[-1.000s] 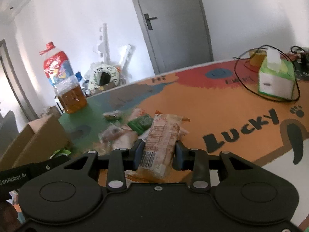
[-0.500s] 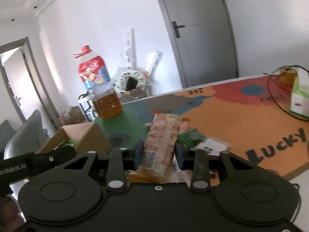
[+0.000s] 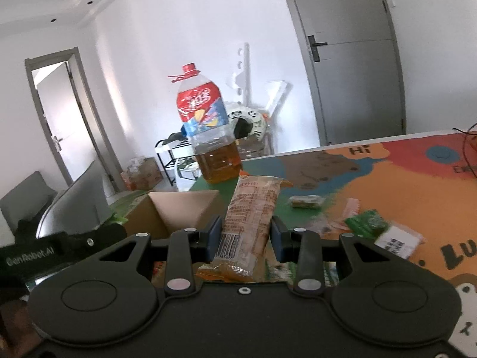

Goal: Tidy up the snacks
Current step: 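Carry the green packet with the left tool while the right tool carries the cake packet into the box, then open both tools over the box and move them back to the table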

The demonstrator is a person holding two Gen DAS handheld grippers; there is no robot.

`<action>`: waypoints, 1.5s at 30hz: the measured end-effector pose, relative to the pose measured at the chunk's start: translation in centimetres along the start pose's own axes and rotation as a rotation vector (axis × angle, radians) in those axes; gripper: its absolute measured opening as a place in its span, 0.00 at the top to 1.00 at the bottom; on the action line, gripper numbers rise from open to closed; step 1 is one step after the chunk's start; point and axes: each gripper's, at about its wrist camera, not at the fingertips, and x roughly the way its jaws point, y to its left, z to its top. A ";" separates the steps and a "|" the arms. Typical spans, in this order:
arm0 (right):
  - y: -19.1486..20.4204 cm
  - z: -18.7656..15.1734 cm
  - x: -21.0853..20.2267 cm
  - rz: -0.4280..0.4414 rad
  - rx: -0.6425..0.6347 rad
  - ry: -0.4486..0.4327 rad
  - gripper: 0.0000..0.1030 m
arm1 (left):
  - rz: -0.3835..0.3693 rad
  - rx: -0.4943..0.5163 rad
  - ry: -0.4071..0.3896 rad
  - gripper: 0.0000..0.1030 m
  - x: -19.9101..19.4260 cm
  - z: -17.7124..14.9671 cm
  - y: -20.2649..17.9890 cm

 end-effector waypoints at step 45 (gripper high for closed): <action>8.4 0.7 4.0 0.178 -0.024 0.034 0.37 | 0.143 -0.117 -0.014 0.42 -1.7 1.5 7.3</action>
